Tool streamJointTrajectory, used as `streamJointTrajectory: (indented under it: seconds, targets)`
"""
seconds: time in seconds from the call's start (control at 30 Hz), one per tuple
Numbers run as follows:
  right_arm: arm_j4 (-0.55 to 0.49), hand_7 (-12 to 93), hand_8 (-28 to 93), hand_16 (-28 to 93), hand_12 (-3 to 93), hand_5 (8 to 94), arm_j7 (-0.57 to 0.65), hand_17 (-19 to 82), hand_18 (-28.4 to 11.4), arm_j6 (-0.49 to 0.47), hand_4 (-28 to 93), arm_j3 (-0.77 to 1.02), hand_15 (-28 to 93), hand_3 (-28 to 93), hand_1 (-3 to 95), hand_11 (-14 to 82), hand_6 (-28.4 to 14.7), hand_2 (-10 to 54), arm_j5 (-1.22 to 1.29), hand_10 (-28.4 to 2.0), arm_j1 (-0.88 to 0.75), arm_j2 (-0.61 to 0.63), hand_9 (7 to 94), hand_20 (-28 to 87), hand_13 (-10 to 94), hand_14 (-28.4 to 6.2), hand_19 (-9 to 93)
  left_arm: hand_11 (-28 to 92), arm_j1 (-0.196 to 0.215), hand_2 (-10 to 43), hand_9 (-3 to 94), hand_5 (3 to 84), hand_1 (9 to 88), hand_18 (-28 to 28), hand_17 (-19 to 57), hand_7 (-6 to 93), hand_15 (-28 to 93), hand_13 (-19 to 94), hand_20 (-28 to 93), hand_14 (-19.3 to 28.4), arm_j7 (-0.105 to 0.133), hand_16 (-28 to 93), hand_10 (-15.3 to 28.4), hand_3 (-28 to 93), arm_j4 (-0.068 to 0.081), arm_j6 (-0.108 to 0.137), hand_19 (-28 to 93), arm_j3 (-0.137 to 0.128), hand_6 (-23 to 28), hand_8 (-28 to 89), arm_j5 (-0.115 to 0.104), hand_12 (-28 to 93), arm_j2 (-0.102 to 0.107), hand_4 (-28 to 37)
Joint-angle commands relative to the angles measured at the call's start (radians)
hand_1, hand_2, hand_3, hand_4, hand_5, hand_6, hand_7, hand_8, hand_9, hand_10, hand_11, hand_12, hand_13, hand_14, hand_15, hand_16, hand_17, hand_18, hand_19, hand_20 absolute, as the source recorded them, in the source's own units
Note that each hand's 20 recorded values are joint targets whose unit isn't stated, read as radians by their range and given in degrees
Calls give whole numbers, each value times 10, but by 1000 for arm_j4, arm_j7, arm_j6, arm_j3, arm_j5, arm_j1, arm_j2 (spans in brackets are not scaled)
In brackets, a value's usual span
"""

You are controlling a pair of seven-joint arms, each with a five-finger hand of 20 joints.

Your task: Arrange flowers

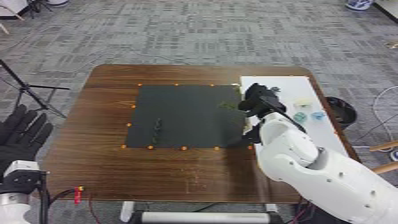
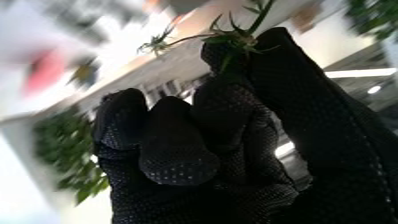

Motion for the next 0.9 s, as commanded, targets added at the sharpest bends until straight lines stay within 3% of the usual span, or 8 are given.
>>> streamJointTrajectory:
  seconds: [0.03, 0.2, 0.27, 0.33, 0.4, 0.5, 0.83, 0.9]
  targets:
    - [59, 572, 171, 496, 472, 658, 15, 464, -247, -71, -147, -203, 731, 679, 495, 545, -22, -68, 7, -110, 215, -169, 818, 320, 800, -89, 880, 211, 2, 151, 328, 418, 284, 161, -68, 89, 282, 248, 107, 161, 6, -24, 169, 735, -3, 19, 354, -2, 106, -73, -13, 107, 18, -283]
    - [136, 569, 170, 496, 471, 659, 61, 462, -248, -45, -147, -266, 730, 680, 495, 544, -22, -70, -13, -111, 238, -247, 818, 317, 800, -89, 881, 211, 2, 151, 329, 420, 284, 162, -69, 90, 288, 249, 107, 161, 2, -25, 170, 734, -2, 22, 355, -2, 106, -74, -13, 106, 28, -283]
    - [172, 569, 170, 496, 471, 659, 96, 461, -249, 5, -148, -277, 730, 679, 496, 544, -22, -69, 4, -111, 237, -282, 818, 316, 800, -91, 882, 212, -10, 151, 329, 420, 284, 162, -69, 90, 288, 249, 107, 161, 12, -26, 170, 734, 3, 34, 356, 11, 106, -74, -20, 106, 34, -283]
    - [201, 568, 170, 496, 471, 659, 110, 462, -250, 13, -151, -282, 731, 677, 498, 545, -22, -69, -10, -112, 226, -305, 818, 316, 800, -92, 882, 213, -13, 151, 330, 420, 284, 162, -69, 90, 290, 249, 107, 161, 10, -27, 170, 734, 5, 30, 356, 18, 107, -74, -29, 106, 36, -283]
    - [215, 567, 169, 496, 471, 660, 119, 462, -251, 30, -152, -286, 731, 678, 498, 545, -23, -69, -16, -112, 218, -321, 818, 315, 800, -92, 883, 214, -18, 151, 331, 421, 283, 162, -70, 91, 292, 250, 107, 162, 4, -27, 170, 734, 7, 28, 357, 22, 108, -74, -22, 107, 39, -283]
    - [222, 566, 169, 495, 467, 661, 122, 457, -253, 30, -149, -271, 730, 681, 494, 540, -24, -69, -39, -117, 179, -341, 817, 313, 798, -96, 883, 215, -23, 152, 331, 423, 284, 162, -70, 92, 293, 250, 107, 162, 5, -28, 170, 732, 5, 54, 357, 28, 108, -74, -27, 106, 40, -283]
    - [204, 538, 161, 489, 449, 660, 135, 447, -260, -8, -139, -257, 729, 667, 478, 526, -29, -90, -42, -127, 123, -360, 813, 303, 790, -102, 884, 220, -25, 155, 333, 427, 282, 162, -69, 97, 302, 252, 109, 163, 4, -31, 172, 732, 8, 59, 360, 30, 109, -76, -31, 105, 42, -283]
    - [187, 450, 162, 489, 436, 675, 123, 444, -261, -27, -140, -255, 725, 656, 465, 518, -43, -94, -44, -129, 113, -352, 813, 297, 790, -102, 887, 221, -28, 156, 334, 428, 282, 161, -68, 97, 303, 252, 109, 163, 9, -32, 172, 732, 7, 67, 360, 35, 110, -77, -35, 105, 41, -283]
